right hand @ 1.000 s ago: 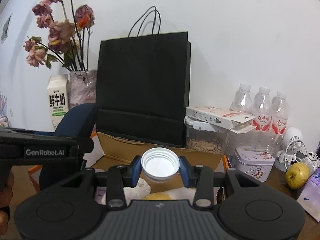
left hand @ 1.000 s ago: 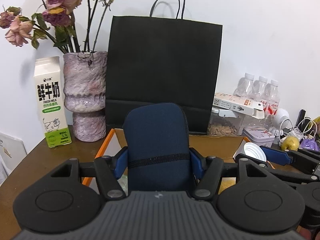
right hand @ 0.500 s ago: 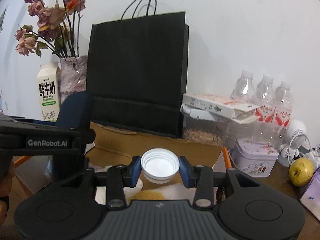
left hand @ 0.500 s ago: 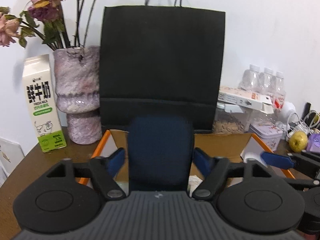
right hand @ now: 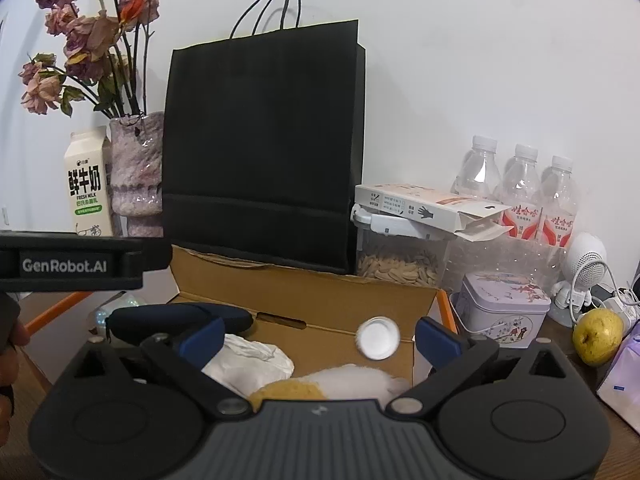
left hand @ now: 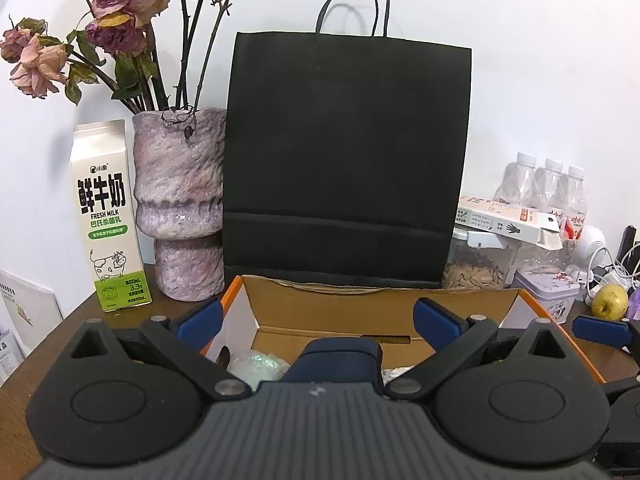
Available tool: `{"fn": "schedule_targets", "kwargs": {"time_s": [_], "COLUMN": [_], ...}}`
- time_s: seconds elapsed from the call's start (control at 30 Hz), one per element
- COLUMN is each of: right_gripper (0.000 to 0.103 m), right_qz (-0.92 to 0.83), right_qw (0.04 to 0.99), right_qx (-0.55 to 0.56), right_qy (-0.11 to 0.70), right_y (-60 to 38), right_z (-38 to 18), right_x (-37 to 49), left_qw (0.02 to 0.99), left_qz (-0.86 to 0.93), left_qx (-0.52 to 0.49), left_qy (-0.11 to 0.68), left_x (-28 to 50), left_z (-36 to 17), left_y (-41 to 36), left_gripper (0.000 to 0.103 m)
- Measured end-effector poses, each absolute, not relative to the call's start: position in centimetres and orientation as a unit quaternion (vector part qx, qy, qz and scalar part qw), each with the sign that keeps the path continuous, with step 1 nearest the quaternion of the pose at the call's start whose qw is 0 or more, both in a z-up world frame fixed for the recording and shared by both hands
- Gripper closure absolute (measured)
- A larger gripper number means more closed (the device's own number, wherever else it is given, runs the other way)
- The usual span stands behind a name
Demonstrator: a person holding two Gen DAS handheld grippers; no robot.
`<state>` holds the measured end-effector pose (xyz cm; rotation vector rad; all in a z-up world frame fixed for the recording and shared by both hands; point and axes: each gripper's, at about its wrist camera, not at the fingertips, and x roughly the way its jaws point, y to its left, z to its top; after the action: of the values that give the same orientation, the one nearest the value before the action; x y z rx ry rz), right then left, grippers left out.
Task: Organize objects
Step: 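Lower the pouch and cap into the box and open both tools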
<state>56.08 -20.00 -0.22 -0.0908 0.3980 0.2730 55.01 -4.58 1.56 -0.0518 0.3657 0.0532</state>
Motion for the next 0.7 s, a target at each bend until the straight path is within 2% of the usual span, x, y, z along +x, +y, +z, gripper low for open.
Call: {"fn": "schedule_targets", "kwargs": {"time_s": [0.7], "right_gripper": [0.001], "right_qz": [0.136], "right_qw": [0.973], "right_qx": [-0.049], "right_qy": [0.179], "right_y": [-20.4], "right_z": [0.5], "right_x": [53.0], "left_qw": [0.985], "left_qz": [0.029], "left_qx": [-0.046], "left_qy": [0.165], "left_x": [50.0], "left_z": [1.6], "left_y": [-3.9], "left_gripper": [0.0]}}
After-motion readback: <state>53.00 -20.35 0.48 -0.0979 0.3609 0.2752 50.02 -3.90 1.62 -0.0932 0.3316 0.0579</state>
